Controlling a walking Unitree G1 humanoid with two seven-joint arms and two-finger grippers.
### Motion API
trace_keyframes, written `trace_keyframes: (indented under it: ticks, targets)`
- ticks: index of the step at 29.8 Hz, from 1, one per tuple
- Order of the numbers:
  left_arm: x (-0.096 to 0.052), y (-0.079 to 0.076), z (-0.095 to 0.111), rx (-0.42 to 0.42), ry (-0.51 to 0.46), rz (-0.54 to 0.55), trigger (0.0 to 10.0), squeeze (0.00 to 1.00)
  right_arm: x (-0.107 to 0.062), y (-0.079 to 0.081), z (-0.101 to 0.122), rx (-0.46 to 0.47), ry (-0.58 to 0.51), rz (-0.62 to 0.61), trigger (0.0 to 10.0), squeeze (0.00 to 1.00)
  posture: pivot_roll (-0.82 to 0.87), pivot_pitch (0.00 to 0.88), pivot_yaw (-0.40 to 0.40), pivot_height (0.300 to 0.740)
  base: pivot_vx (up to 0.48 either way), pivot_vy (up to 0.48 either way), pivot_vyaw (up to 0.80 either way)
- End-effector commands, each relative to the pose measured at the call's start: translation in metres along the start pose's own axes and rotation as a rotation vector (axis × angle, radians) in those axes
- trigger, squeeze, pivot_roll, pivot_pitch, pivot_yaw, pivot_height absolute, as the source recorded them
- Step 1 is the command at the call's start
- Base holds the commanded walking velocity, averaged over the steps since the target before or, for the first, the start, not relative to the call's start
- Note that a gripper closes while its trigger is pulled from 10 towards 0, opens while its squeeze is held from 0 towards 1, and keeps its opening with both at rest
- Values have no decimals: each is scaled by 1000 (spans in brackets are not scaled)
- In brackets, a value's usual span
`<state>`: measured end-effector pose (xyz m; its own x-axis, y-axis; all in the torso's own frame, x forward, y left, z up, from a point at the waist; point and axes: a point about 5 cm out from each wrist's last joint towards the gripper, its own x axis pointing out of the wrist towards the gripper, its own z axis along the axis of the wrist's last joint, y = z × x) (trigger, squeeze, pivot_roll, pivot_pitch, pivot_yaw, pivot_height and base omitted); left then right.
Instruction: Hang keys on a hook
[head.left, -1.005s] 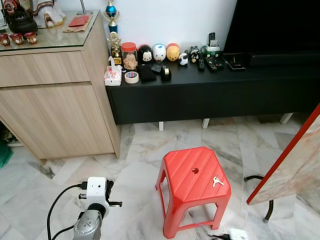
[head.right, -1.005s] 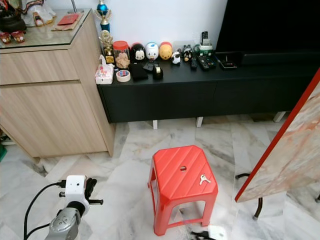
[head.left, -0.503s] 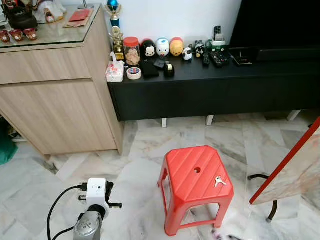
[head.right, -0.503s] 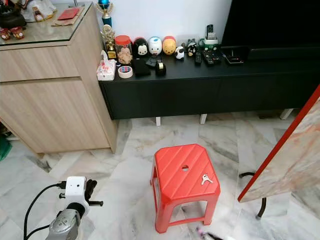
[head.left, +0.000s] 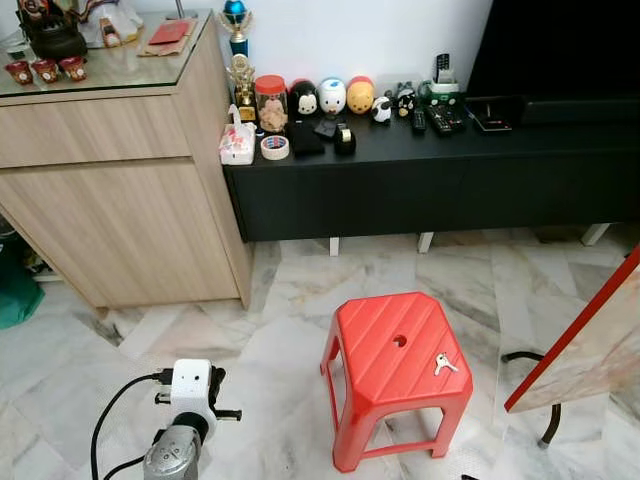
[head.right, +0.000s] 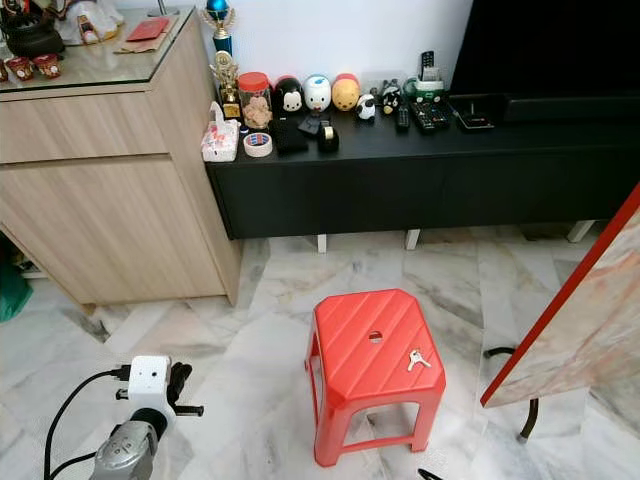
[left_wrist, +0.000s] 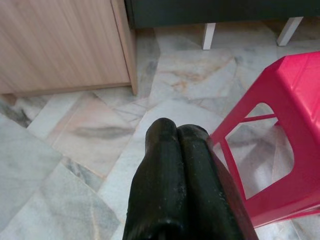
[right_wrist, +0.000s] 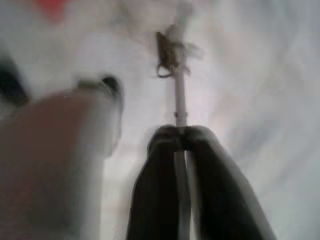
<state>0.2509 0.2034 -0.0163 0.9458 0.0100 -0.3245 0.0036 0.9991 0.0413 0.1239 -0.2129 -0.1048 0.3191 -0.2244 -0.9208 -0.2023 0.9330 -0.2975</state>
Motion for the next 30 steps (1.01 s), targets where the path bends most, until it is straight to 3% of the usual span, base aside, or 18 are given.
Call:
trace_keyframes:
  ticks: [1,2,3,6,7,8,9,13,14,18,19,20,21,22,26,27,28,30]
  targets:
    - [-2,3,-5,20,35,-5,10000,0,-1,6,1,-296,-39,11,10000,0,5,44,18,740,0,0,0]
    - [-2,3,-5,19,35,-3,10000,0,-1,10,-3,174,22,45,10000,0,6,45,17,740,0,0,0]
    - [-2,3,-5,19,36,-2,10000,0,-1,10,-4,295,36,46,10000,0,9,46,16,740,0,0,0]
    - [-2,3,-6,17,39,-1,10000,0,0,6,-1,342,24,30,10000,0,8,47,16,740,0,0,0]
    - [-3,4,-7,16,47,-1,10000,0,0,6,0,490,31,37,10000,0,10,49,16,740,0,0,0]
    - [-3,4,-7,16,47,-1,10000,0,0,6,0,490,31,37,10000,0,10,49,16,740,0,0,0]
    - [-4,5,-10,15,62,1,10000,0,0,4,2,612,24,34,10000,0,10,49,16,740,0,0,0]
    - [-5,5,-12,13,74,2,10000,0,0,-2,8,501,-27,22,10000,0,7,50,14,740,0,0,0]
    - [-5,6,-13,12,79,6,10000,0,0,-6,19,559,-79,10,10000,0,7,50,14,740,0,0,0]
    - [-5,7,-14,11,90,8,10000,0,-1,-13,33,581,-160,-14,10000,0,10,51,12,740,0,0,0]
    - [-6,7,-15,11,93,9,10000,0,-2,-18,43,590,-210,-30,10000,0,8,51,12,740,0,0,0]
    - [-6,7,-16,11,99,10,10000,0,-6,-30,67,611,-343,-75,10000,0,8,51,12,740,0,0,0]
    - [-6,7,-16,11,99,10,10000,0,-6,-30,67,611,-343,-75,10000,0,8,51,12,740,0,0,0]
    - [-6,8,-16,10,103,11,10000,0,-11,-39,85,616,-443,-105,10000,0,8,51,12,740,0,0,0]
    - [-7,8,-17,9,110,13,10000,0,-24,-52,115,621,-627,-151,10000,0,8,51,12,740,0,0,0]
    - [-7,8,-18,9,112,13,10000,0,-30,-55,124,596,-693,-172,10000,0,8,51,12,740,0,0,0]
    - [-7,8,-18,8,113,13,10000,0,-43,-60,142,503,-827,-225,10000,0,8,51,12,740,0,0,0]
    - [-7,7,-18,8,113,13,10000,0,-55,-61,154,452,-932,-253,10000,0,8,51,12,740,0,0,0]
